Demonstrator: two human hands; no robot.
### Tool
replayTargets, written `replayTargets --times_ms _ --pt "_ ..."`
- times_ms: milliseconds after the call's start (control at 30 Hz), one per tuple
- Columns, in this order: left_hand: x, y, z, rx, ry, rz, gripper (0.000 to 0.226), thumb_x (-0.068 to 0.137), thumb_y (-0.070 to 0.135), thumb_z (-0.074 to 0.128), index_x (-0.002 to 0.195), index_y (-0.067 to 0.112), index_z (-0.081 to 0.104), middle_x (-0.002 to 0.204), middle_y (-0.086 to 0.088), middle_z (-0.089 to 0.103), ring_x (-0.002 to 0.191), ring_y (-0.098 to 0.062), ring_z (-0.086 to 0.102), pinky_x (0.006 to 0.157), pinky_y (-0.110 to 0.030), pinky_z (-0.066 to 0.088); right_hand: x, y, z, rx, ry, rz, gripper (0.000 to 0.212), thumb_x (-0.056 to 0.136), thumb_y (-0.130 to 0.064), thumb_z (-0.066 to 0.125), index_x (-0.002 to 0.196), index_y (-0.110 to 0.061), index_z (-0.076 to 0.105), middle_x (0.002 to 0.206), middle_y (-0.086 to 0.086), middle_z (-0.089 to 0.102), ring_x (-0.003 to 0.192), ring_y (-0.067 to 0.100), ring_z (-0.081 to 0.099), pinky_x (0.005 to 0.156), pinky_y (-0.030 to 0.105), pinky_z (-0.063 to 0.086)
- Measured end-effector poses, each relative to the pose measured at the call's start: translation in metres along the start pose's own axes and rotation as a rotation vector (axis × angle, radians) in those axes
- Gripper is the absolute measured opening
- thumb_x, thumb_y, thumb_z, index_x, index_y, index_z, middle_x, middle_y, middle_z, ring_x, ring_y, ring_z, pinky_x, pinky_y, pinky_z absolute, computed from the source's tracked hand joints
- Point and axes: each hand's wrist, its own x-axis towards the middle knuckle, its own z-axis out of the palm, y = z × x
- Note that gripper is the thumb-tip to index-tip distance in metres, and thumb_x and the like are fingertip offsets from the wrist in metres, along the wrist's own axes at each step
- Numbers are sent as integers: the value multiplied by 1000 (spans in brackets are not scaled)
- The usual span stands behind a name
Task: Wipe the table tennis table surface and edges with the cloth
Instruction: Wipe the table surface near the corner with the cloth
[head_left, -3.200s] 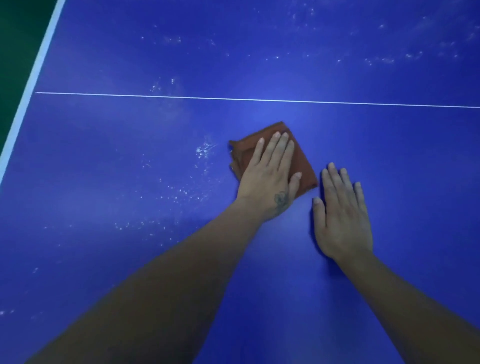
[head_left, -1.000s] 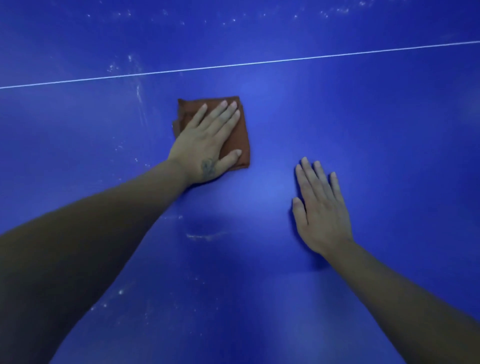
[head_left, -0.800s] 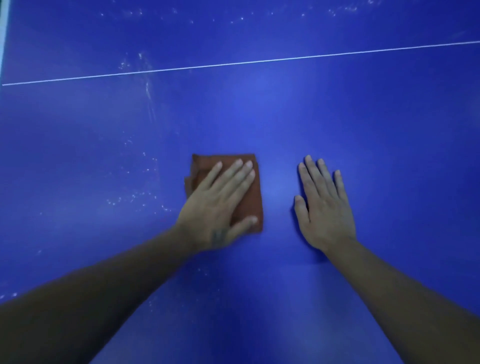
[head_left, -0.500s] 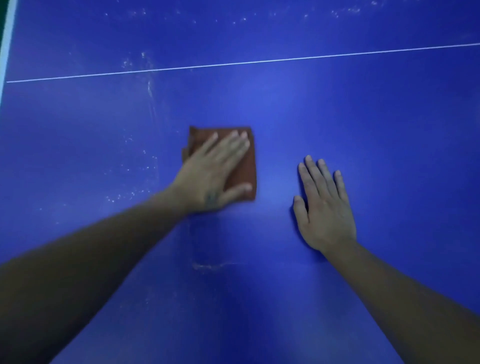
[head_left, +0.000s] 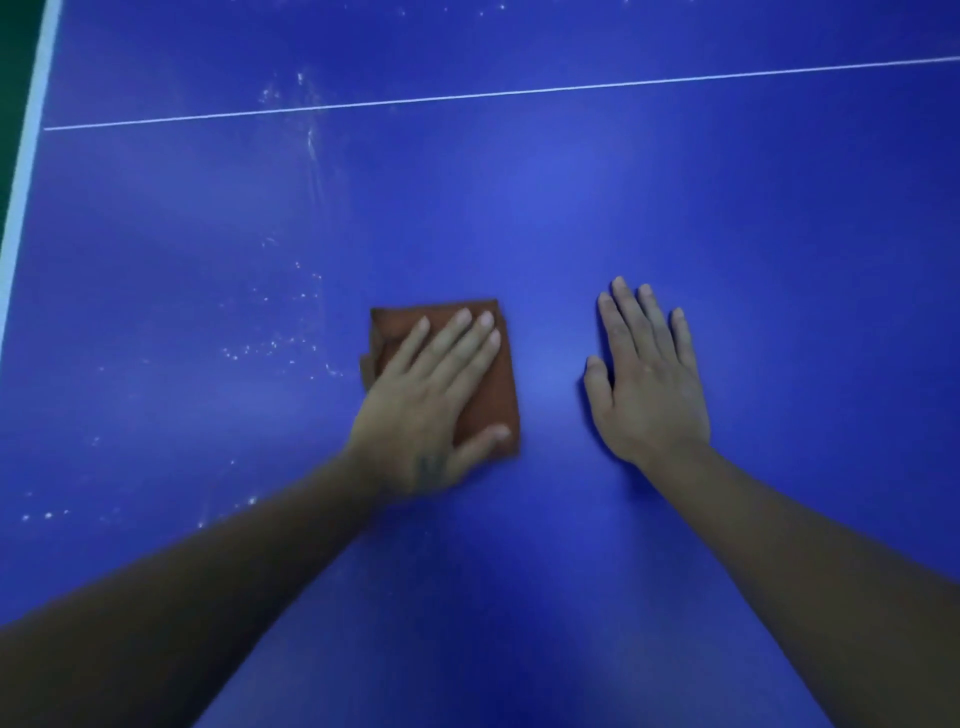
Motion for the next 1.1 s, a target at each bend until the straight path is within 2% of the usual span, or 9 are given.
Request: replayTargets --times_ms 67,167,300,400,467,700,833,933,1100 --pt "-37 38 28 -95 57 62 97 99 71 47 171 13 21 181 -2 12 167 -24 10 133 -56 13 0 -1 1 3 15 -7 66 103 -36 33 165 -12 25 175 0 14 162 21 8 131 51 9" --pt "-48 62 38 -89 109 91 94 100 70 48 170 12 24 180 -2 15 167 -23 11 133 -56 17 -1 1 -3 29 -6 -16 65 104 -35 25 165 -12 26 175 -1 13 162 20 7 131 50 7" --pt "3 28 14 -59 152 -55 88 104 67 41 168 8 29 178 -7 23 166 -23 15 133 -55 16 -20 7 -10 146 30 -61 64 103 -30 19 163 -10 29 174 0 16 162 19 10 132 47 5" --pt "57 -1 2 -24 118 -179 85 107 63 35 171 9 20 179 -6 16 167 -23 11 134 -52 7 -55 11 -11 171 100 -24 60 104 -22 24 163 -10 30 174 -1 19 162 18 10 132 47 7" --pt "74 4 3 14 99 -221 86 108 64 33 172 10 14 181 -5 10 167 -23 6 135 -51 3 -76 16 -10 129 80 -3 60 105 -21 26 163 -9 29 174 0 19 162 19 10 132 49 9" --pt "-2 83 33 22 185 68 86 103 64 45 169 9 29 179 -6 20 167 -23 12 132 -57 17 -107 27 -1 -51 1 51 61 108 -30 23 165 -10 22 175 2 14 162 23 10 130 53 14" --pt "-60 112 43 -27 118 247 89 102 63 49 170 10 25 180 -6 16 167 -24 10 132 -58 17 -107 25 -2 -51 -9 69 62 107 -32 23 165 -10 22 175 1 13 162 22 9 130 52 13" --pt "-48 87 36 0 98 355 87 104 61 48 170 10 25 179 -6 18 167 -24 12 133 -55 16 -107 26 -4 -64 1 62 62 107 -32 24 165 -9 23 175 2 13 162 22 10 130 52 14" --pt "49 -18 0 56 115 143 84 105 61 45 170 11 26 178 -7 22 166 -25 17 133 -55 15 -107 27 3 -71 11 54 63 107 -33 22 166 -9 21 175 1 12 163 22 7 130 52 14"
